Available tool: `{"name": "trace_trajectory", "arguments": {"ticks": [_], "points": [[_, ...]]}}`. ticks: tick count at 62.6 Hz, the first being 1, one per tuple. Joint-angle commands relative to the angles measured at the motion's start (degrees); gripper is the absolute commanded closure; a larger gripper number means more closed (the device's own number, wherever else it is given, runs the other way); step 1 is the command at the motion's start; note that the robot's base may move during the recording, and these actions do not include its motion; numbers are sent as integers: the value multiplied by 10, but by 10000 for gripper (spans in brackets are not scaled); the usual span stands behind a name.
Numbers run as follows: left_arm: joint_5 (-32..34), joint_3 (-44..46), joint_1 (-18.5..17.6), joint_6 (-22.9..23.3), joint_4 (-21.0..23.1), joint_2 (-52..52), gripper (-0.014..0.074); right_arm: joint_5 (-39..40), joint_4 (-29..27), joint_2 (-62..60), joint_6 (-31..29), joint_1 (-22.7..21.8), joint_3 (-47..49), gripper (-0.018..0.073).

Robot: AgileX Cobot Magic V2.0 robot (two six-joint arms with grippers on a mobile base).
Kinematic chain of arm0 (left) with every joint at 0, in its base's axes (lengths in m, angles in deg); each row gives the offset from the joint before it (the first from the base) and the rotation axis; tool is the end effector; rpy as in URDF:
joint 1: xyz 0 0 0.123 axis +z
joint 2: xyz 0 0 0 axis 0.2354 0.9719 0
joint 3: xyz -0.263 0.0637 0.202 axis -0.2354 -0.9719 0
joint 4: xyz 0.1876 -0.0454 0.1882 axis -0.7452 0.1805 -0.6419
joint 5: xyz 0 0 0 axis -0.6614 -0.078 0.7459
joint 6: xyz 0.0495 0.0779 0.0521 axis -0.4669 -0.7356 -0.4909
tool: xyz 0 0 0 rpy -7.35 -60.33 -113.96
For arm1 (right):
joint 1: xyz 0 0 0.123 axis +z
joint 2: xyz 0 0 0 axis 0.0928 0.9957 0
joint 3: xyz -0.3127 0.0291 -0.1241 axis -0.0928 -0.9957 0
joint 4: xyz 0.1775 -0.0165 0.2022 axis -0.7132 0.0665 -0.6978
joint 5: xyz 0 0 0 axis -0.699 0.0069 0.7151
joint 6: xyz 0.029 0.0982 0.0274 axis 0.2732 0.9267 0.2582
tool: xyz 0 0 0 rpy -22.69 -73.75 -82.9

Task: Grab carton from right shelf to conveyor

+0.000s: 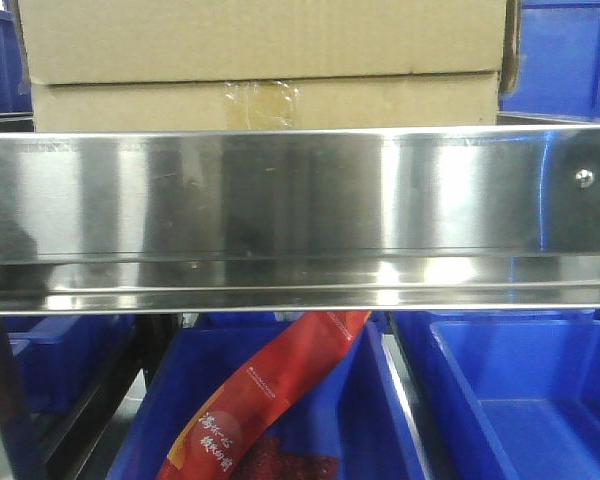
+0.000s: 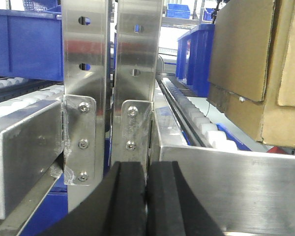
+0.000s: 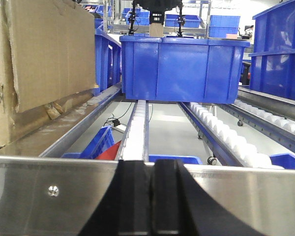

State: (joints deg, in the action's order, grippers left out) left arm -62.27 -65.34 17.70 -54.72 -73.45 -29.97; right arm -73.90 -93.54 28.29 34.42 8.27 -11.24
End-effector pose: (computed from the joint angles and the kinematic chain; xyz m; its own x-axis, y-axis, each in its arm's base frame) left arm 0.0369 0.0022 0.2050 0.0085 -0.0546 -0.9985 -0.0667 0.9962 -0.0551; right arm 0.0367 0.0024 0.2098 0.0449 0.0014 -0.9990 -0.0559 0.9984 -0.0011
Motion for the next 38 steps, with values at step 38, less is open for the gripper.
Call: {"name": "trace_trajectory", "arguments": {"ticks": [38], "points": [[59, 2, 2, 0, 4, -2, 592, 13, -3, -2, -1, 1, 1, 629]]}}
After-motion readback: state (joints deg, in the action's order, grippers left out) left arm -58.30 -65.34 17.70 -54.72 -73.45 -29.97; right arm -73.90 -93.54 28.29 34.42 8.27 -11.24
